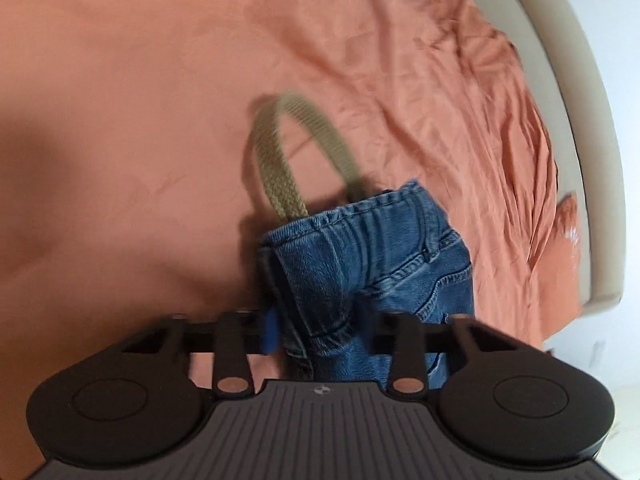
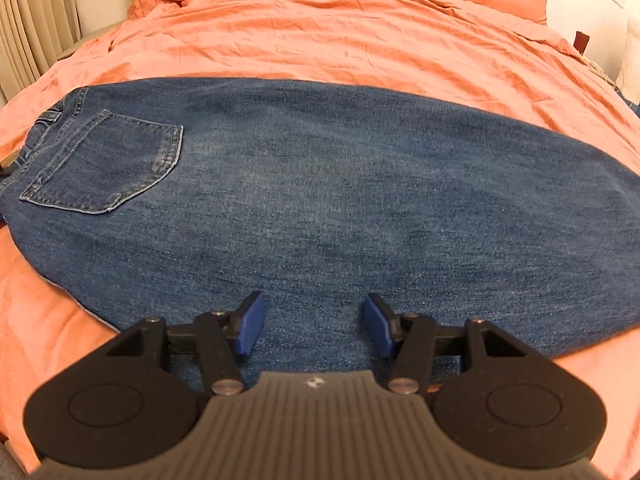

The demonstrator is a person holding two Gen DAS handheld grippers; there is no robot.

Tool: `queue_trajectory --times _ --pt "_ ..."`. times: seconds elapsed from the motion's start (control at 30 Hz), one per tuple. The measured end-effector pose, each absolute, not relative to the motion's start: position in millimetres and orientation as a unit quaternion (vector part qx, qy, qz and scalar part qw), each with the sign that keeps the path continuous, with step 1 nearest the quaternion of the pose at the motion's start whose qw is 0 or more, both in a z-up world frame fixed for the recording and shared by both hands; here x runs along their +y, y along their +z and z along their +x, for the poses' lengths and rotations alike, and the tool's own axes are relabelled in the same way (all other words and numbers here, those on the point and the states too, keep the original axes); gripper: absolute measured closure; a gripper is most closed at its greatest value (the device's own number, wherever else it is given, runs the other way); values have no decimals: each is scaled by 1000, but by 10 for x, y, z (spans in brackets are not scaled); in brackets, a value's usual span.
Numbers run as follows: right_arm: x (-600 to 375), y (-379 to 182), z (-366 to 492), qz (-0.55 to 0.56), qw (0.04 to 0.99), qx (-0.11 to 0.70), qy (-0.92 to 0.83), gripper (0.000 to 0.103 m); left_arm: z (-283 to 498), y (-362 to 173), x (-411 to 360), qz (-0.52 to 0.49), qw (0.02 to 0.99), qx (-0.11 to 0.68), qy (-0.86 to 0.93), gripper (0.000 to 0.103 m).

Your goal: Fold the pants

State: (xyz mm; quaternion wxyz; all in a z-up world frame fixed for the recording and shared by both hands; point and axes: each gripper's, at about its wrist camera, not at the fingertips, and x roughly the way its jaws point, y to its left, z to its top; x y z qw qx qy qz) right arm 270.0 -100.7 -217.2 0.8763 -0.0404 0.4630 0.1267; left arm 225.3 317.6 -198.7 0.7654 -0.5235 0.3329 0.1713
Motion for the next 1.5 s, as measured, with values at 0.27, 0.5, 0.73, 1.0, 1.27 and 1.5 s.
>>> queue_trajectory --times 0.27,0.5,0.73,1.0,1.27,1.5 --pt "-1331 -1828 2362 31 875 461 145 57 2325 -1622 2857 -353 849 325 221 84" --pt "-1097 -1970 2009 11 863 462 206 62 2428 -1609 2537 -217 874 364 239 83" --pt "-822 -2022 1998 -35 878 425 217 73 2434 -1585 2426 -183 879 367 242 83" --pt "-722 -2146 2032 -71 850 468 234 99 2586 -1634 2276 -112 879 385 258 83" --pt "-799 -2084 2051 -64 846 481 221 86 2514 -1553 2197 -62 885 380 261 55" --pt "-1497 -1756 2171 -10 862 484 149 67 2332 -1124 2029 -6 898 352 265 52"
